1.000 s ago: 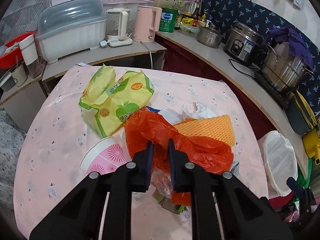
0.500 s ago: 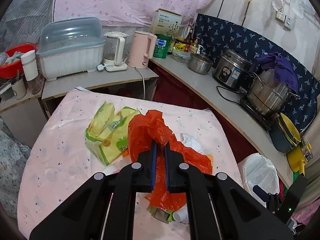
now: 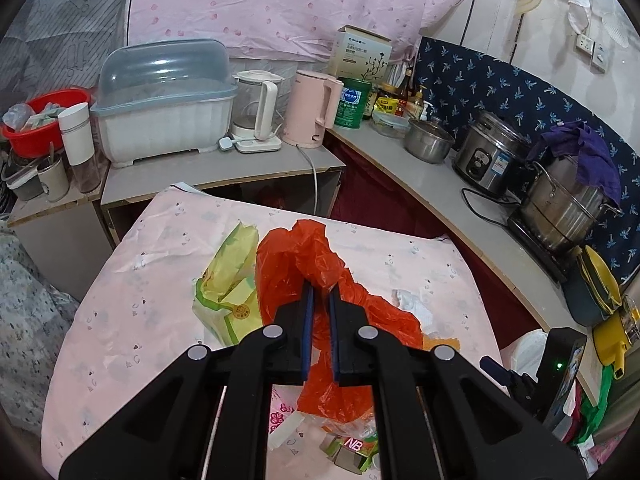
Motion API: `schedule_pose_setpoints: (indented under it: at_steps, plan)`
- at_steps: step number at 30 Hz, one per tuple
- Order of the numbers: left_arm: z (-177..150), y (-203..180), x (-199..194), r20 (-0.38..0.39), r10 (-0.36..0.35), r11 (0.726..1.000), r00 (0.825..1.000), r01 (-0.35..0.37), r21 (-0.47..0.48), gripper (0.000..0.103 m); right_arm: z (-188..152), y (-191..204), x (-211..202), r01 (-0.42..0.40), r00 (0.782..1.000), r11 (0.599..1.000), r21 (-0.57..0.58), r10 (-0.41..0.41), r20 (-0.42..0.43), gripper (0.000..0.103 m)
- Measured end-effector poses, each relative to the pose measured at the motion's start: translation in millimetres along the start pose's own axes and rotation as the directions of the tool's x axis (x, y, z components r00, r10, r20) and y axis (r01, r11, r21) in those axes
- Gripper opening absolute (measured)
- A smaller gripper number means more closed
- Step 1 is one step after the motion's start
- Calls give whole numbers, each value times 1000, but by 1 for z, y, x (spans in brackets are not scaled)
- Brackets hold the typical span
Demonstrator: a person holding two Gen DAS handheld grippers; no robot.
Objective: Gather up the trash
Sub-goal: 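Grasp the orange foam fruit net with the right tool while the left tool lifts the red bag, then carry both items over the white trash bin and open both tools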
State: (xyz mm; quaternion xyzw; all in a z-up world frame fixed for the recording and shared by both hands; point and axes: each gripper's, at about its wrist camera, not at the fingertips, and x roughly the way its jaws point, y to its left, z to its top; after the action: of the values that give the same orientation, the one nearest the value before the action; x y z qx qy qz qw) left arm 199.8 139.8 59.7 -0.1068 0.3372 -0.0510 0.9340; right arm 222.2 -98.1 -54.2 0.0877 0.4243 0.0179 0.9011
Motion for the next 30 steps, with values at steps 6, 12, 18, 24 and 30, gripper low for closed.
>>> schedule_pose_setpoints:
  at_steps: [6,12,18,24,30]
  plan:
    - [-3,1,11,-13,21,1000,1000,-21,9,6,-3,2,17,-89,995,995,38,91,-41,50]
    - [-7,-6,14,-24,26,1000,999,-25,18,6,-5,9,4,-106,994,994,-2,106,-25,7]
    - [-11,-22,5,-21,6,999,1000,-5,40,6,-3,-4,-30,-89,995,996,-5,89,52,4]
    - [-16,-53,-7,-14,-37,996,999,38,76,6,-1,-36,-76,-14,989,999,36,9,147,4]
    - [-27,-97,-15,-23,-98,986,995,100,131,6,-7,-80,-115,117,966,989,87,-134,220,4]
